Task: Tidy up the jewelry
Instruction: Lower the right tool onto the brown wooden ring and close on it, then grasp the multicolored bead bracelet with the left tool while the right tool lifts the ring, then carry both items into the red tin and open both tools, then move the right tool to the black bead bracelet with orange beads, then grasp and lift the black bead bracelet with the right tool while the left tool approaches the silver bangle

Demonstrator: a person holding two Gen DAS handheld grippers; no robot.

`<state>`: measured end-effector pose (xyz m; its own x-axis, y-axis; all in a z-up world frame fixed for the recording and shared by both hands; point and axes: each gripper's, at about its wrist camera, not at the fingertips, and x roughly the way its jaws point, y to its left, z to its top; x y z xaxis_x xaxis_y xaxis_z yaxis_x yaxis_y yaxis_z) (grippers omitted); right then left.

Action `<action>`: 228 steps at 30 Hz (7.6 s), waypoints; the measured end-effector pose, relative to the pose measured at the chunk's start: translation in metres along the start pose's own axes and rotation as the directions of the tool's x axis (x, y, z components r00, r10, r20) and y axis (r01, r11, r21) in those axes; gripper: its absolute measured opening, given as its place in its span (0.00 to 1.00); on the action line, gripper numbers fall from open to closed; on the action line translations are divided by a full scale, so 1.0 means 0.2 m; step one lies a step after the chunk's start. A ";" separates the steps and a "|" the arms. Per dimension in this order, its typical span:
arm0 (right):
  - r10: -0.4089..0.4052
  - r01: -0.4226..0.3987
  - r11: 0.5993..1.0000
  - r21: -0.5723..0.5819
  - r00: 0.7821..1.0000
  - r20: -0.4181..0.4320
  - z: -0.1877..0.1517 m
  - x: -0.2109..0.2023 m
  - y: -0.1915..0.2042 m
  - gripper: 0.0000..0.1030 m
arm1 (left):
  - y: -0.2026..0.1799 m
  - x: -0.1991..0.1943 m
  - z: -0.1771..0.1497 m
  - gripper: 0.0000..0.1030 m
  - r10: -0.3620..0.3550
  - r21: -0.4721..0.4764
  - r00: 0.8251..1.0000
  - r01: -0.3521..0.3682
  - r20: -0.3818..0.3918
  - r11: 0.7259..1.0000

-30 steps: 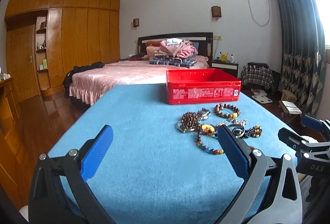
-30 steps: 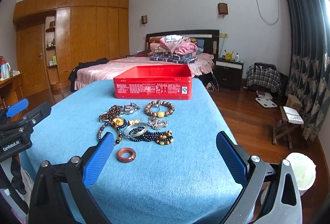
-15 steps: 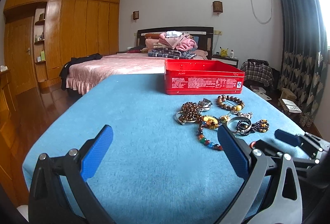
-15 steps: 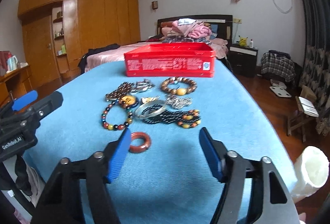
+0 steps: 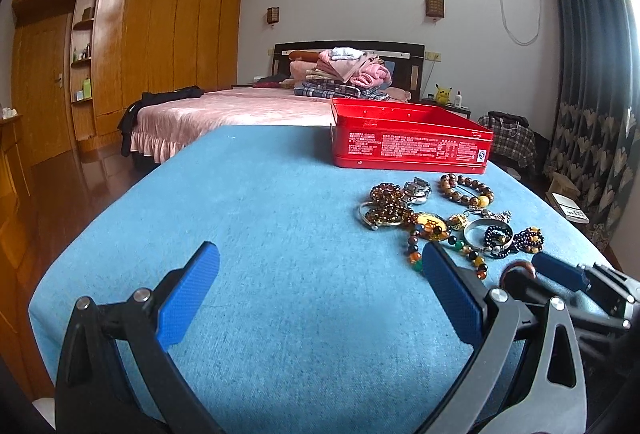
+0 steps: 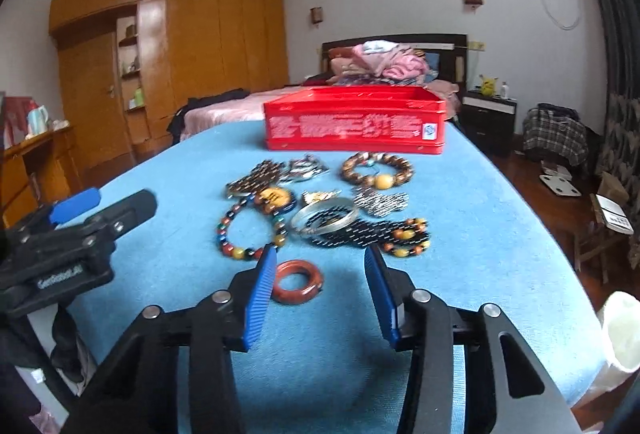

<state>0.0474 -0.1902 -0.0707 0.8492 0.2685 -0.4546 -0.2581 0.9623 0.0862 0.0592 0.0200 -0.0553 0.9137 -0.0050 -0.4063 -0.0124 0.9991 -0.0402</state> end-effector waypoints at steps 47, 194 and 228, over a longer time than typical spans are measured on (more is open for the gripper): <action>-0.012 0.013 1.000 0.018 1.000 -0.017 0.04 0.03 -0.11 0.28 | -0.22 0.17 0.01 0.91 -0.038 0.059 0.996 0.043 -0.083 0.997; -0.008 0.032 0.987 0.160 0.989 -0.148 0.14 0.03 -0.55 0.07 | -0.61 0.33 0.02 0.59 -0.104 0.109 0.954 0.139 -0.282 0.984; 0.231 -0.212 0.971 0.109 0.949 -0.214 0.08 0.06 -0.29 0.16 | -0.33 0.22 0.00 0.64 0.010 0.036 0.965 -0.001 -0.262 0.999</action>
<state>0.0810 -0.2425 -0.0667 0.6481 0.4676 -0.6011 -0.3804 0.8826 0.2764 0.0991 -0.0468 -0.0708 0.7749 -0.0056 -0.6320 0.0014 1.0000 -0.0071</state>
